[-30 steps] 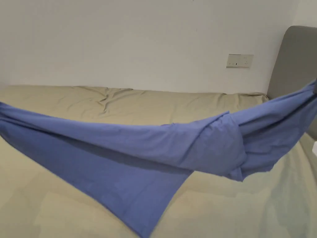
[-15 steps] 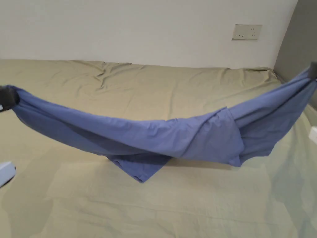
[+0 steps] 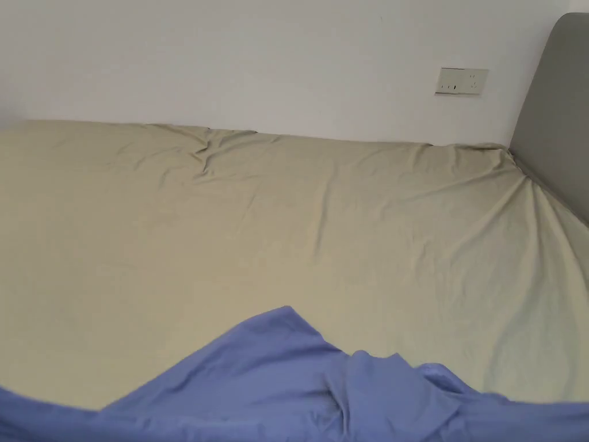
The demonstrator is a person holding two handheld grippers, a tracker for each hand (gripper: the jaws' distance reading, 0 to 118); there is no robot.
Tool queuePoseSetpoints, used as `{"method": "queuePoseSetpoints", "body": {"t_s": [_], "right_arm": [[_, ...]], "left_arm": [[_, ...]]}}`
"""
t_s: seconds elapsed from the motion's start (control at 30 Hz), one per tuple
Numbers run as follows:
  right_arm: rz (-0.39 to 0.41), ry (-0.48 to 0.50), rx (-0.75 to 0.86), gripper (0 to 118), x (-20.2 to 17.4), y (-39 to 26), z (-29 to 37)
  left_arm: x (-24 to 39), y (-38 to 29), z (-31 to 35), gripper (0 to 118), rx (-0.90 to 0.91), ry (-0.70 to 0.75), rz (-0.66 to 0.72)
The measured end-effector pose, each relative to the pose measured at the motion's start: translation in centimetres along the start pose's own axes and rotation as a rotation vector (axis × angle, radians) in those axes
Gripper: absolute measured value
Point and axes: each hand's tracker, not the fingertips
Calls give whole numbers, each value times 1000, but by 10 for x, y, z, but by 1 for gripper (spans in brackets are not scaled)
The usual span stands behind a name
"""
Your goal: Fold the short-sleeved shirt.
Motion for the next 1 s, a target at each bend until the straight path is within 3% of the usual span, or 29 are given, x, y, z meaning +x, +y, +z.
{"method": "queuePoseSetpoints", "body": {"t_s": [0.17, 0.3, 0.37, 0.63, 0.67, 0.7, 0.73, 0.77, 0.83, 0.93, 1.0], "right_arm": [[11, -3, -144, 1, 3, -73, 39], [-48, -25, -198, 1, 12, -109, 58], [-39, -34, -198, 1, 33, -123, 57], [3, -26, -257, 5, 23, -151, 60], [35, -21, -263, 21, 18, -152, 58], [62, -25, -252, 69, 14, -153, 58], [68, -29, -249, 106, 11, -153, 59], [51, -23, -243, 118, 14, -156, 60], [-1, 23, -132, 106, 15, -143, 82], [-90, 13, 6, 110, 28, -131, 103], [-138, 85, 117, 102, 28, -121, 122]], "left_arm": [[-9, -69, 39, 1, -105, 52, 30], [-29, -113, 58, 1, -173, 83, 155], [-31, -129, 68, 1, -187, 106, 163], [-33, -163, 69, 2, -237, 118, 213], [-32, -165, 64, 10, -271, 108, 208], [-30, -163, 65, 48, -293, 111, 204], [-29, -164, 65, 93, -294, 121, 196], [-28, -164, 65, 118, -308, 127, 192], [-41, -152, 72, 106, -208, 75, 202], [-36, -128, 82, 118, -126, 66, 242], [-12, -102, 104, 118, -44, 49, 217]]}}
